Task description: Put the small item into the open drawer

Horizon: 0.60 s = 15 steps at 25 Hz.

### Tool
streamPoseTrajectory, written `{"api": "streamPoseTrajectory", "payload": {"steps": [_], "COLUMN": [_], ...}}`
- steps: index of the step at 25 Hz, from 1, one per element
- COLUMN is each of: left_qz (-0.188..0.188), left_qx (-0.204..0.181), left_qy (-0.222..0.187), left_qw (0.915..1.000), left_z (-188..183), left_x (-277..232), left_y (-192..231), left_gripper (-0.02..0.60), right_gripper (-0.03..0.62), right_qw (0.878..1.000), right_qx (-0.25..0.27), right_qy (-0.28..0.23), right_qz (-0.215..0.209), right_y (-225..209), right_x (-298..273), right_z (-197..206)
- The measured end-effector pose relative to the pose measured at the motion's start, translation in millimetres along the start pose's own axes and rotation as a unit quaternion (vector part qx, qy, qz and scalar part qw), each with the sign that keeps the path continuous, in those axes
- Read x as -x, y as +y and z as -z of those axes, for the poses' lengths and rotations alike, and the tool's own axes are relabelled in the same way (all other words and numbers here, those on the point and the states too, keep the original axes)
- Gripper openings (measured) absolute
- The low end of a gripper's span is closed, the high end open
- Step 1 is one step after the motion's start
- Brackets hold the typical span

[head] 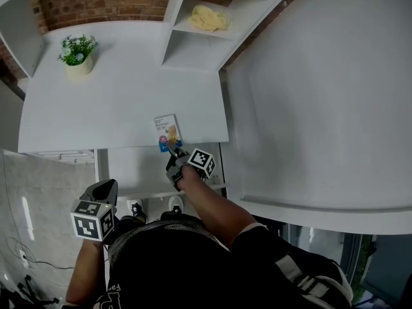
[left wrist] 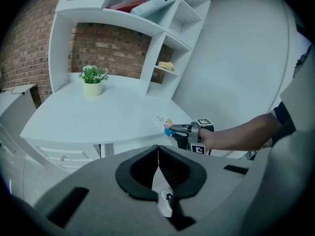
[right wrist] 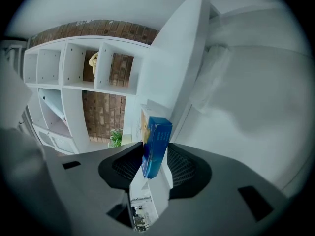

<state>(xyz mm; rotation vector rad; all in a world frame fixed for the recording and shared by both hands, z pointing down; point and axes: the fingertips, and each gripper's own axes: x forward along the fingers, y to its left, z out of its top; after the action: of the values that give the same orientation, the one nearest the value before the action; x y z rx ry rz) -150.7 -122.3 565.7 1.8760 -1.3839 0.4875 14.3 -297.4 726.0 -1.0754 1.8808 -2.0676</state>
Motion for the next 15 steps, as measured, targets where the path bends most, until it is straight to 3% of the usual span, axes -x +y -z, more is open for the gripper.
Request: {"api": "streamPoseTrajectory", "payload": {"steps": [15], "left_qz": [0.036], "left_qx": [-0.032], "left_qy": [0.002], "left_qw": [0.9989], "left_z": [-22], "left_x": [-16], "left_y": [-2], "left_gripper": [0.018], "right_gripper": [0.130], "right_qw": [0.999], "right_qx": [0.026], "right_qy": [0.001], "right_qz": [0.025], "right_y": [-1], "right_x": [29], "right_z": [4]}}
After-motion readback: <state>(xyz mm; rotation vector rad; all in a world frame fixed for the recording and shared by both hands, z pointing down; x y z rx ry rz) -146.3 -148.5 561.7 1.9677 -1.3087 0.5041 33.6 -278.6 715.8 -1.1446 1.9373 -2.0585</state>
